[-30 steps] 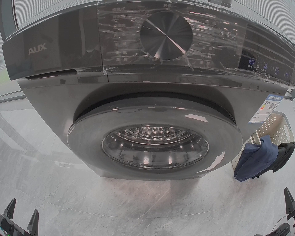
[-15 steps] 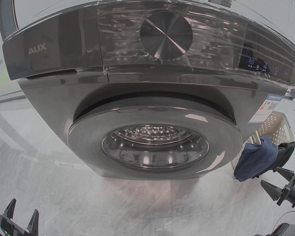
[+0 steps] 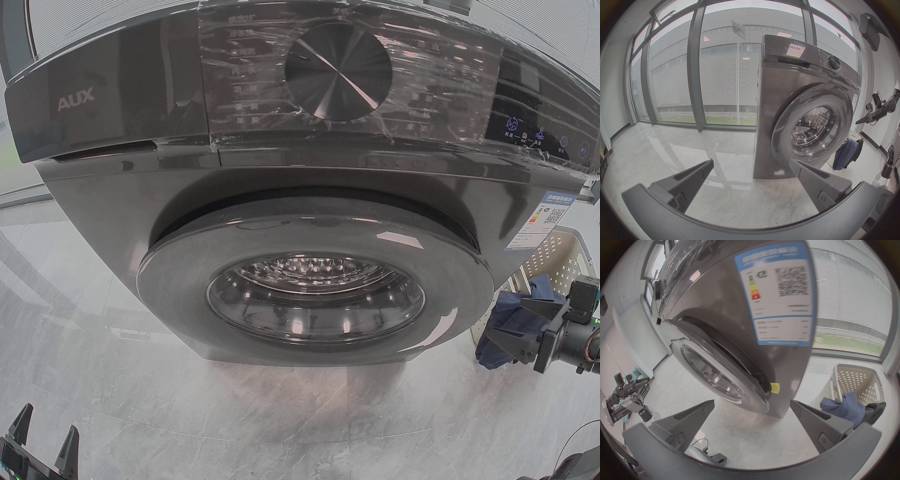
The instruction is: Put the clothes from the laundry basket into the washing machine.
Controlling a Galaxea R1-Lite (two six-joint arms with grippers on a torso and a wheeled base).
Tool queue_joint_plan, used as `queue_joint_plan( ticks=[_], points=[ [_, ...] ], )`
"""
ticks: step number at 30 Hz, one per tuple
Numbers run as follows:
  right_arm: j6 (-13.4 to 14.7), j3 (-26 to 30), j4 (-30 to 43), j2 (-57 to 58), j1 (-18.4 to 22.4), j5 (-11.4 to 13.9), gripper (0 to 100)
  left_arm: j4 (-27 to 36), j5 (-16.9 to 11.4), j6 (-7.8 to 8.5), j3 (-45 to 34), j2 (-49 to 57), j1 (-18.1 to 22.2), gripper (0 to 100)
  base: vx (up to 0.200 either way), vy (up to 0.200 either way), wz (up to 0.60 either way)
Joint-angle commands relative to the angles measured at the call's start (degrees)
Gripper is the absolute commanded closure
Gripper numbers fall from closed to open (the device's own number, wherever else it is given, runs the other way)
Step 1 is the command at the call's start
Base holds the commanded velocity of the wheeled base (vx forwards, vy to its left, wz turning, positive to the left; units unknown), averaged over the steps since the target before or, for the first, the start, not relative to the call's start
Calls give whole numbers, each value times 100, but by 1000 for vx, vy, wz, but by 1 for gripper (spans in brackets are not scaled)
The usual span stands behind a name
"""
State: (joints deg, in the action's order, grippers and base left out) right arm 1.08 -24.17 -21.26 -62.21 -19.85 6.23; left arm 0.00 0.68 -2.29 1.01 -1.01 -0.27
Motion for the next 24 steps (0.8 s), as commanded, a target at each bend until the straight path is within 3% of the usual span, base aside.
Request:
queue_joint_plan(
  ticks=[1, 11, 18, 24],
  points=[
    [-3, -378, -10, -696, -327, -8, 0, 0, 2, 1, -92, 75, 0, 0, 0, 0, 0],
    [-3, -588, -739, -1487, -714, -122, 0, 0, 2, 1, -92, 75, 0, 0, 0, 0, 0],
    [-12, 18, -748, -907, -1048, -157, 0, 0, 2, 1, -92, 75, 0, 0, 0, 0, 0],
    [-21, 194, -669, -503, -960, -166, 0, 0, 2, 1, -92, 75, 0, 0, 0, 0, 0]
  ],
)
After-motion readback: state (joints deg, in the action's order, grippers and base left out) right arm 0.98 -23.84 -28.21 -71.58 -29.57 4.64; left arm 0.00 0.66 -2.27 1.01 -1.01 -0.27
